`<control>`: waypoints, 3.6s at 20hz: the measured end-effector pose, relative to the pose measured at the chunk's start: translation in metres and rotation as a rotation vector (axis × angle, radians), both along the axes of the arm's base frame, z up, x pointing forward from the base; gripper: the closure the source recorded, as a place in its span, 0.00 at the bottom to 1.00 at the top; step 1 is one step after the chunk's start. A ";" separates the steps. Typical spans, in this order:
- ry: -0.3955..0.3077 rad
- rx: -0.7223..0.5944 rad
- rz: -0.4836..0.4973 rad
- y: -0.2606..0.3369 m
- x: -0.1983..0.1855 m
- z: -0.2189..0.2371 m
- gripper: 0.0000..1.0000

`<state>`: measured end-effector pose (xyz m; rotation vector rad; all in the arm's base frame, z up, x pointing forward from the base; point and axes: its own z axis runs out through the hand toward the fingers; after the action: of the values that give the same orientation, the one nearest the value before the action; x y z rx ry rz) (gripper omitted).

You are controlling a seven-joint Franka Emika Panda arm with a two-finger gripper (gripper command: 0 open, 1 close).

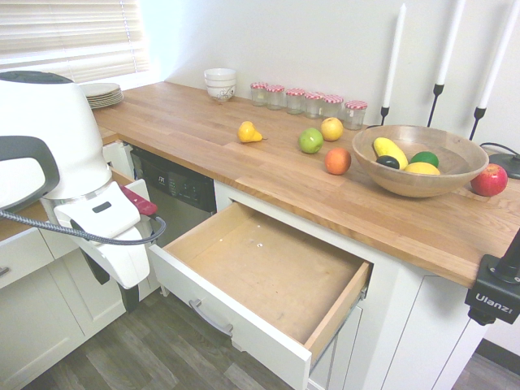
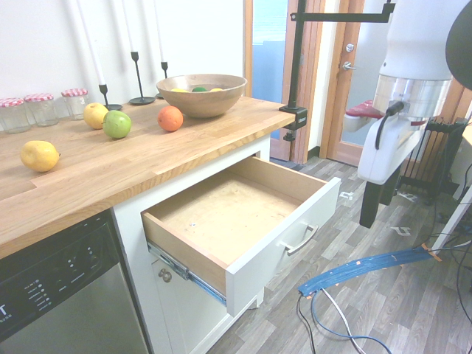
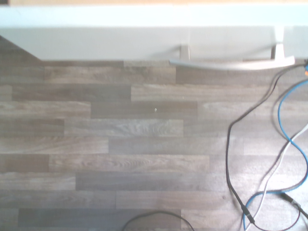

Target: Close the drawer

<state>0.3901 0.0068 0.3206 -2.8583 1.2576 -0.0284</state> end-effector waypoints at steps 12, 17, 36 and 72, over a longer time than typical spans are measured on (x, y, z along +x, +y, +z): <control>0.068 0.005 -0.048 -0.035 -0.001 -0.102 0.00; 0.091 0.005 -0.035 -0.055 0.017 -0.142 0.00; 0.067 0.018 0.000 -0.053 0.071 -0.188 1.00; -0.130 0.000 0.034 -0.043 0.152 -0.197 1.00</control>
<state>0.5423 -0.0362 0.1236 -2.8247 1.1845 -0.2095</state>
